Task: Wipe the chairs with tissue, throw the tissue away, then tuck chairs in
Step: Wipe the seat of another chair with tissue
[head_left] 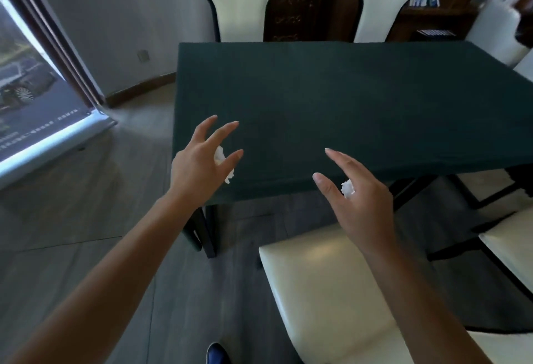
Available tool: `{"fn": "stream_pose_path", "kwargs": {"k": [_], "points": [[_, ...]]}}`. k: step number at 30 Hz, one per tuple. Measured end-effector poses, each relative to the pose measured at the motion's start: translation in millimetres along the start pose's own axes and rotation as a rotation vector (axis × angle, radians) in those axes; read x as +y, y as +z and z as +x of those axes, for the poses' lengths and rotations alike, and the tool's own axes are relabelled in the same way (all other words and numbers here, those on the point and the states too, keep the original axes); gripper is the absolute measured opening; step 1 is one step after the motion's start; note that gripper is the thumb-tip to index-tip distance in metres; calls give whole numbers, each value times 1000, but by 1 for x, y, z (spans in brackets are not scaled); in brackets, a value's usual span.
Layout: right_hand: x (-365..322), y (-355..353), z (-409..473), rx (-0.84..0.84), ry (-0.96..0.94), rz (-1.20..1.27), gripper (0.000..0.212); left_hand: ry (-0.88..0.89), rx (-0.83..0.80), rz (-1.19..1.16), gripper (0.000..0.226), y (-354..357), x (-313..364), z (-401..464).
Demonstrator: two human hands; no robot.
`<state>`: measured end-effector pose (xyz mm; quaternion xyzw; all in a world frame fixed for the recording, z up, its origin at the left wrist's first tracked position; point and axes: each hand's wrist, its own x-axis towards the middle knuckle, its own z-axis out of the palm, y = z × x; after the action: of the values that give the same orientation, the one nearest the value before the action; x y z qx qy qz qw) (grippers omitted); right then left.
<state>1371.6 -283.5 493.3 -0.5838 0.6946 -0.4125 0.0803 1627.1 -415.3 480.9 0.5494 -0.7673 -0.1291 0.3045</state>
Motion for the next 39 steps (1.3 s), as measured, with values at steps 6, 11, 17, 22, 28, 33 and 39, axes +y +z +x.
{"fn": "stream_pose_path", "kwargs": {"k": [6, 11, 17, 22, 28, 33, 39], "points": [[-55, 56, 25, -37, -89, 20, 49, -56, 50, 45, 54, -59, -63, 14], [-77, 80, 60, -38, -168, 48, 50, -75, 105, 82, 56, -85, -86, 28], [-76, 107, 102, -59, -208, 126, 49, -98, 138, 148, 58, -94, -93, 54], [-87, 129, 138, -127, -268, 165, 48, -136, 200, 146, 57, -112, -97, 76], [-108, 158, 177, -41, -334, 234, 47, -180, 221, 237, 56, -129, -127, 99], [-126, 199, 198, -31, -329, 193, 50, -172, 218, 290, 60, -144, -163, 119], [-168, 265, 214, -40, -302, 131, 51, -145, 239, 257, 57, -170, -249, 149]]}}
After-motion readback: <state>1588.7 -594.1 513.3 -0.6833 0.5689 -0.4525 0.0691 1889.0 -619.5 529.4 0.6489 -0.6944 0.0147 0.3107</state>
